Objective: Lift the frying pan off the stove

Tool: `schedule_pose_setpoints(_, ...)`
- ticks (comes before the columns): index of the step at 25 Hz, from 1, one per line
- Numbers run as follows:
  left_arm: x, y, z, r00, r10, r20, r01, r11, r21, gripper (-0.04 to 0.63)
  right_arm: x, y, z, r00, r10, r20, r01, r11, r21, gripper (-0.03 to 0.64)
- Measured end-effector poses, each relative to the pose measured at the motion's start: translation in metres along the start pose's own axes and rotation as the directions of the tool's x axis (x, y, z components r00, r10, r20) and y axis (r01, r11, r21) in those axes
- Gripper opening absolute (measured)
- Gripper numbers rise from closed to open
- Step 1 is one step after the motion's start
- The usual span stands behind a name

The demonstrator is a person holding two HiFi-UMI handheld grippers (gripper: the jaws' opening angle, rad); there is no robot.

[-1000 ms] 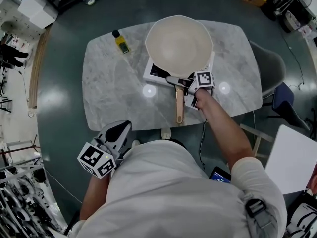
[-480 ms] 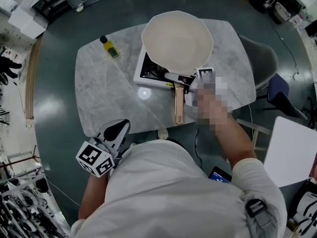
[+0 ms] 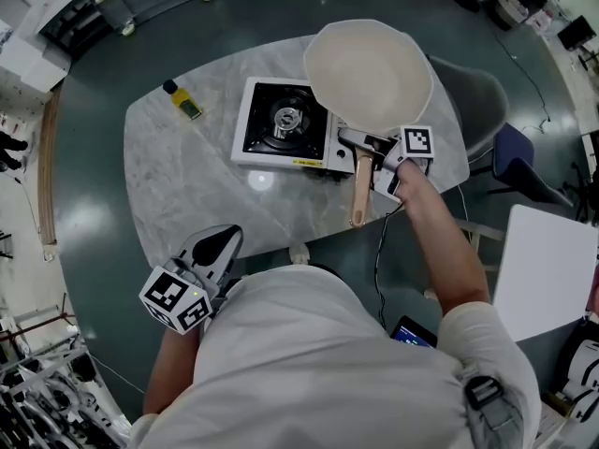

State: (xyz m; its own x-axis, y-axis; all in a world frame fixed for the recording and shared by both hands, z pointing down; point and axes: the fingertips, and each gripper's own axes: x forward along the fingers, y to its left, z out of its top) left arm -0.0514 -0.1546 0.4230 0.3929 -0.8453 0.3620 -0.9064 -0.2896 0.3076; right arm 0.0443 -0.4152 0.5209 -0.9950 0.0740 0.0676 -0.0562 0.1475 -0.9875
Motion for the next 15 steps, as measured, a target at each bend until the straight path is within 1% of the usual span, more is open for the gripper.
schedule_pose_setpoints(8,0.019,-0.003,0.004,0.999,-0.039,-0.034,0.039,0.999,0.016,0.02,-0.065,-0.025,0.041,0.992,-0.038,0.123,0.034,0.999,0.028,0.153)
schedule_pose_setpoints(15,0.025,0.003,0.008,0.997,-0.031,-0.077,0.034,0.999,0.028,0.02,-0.108,-0.065,0.073,0.969,-0.071,0.238,0.057,0.996,0.064,0.155)
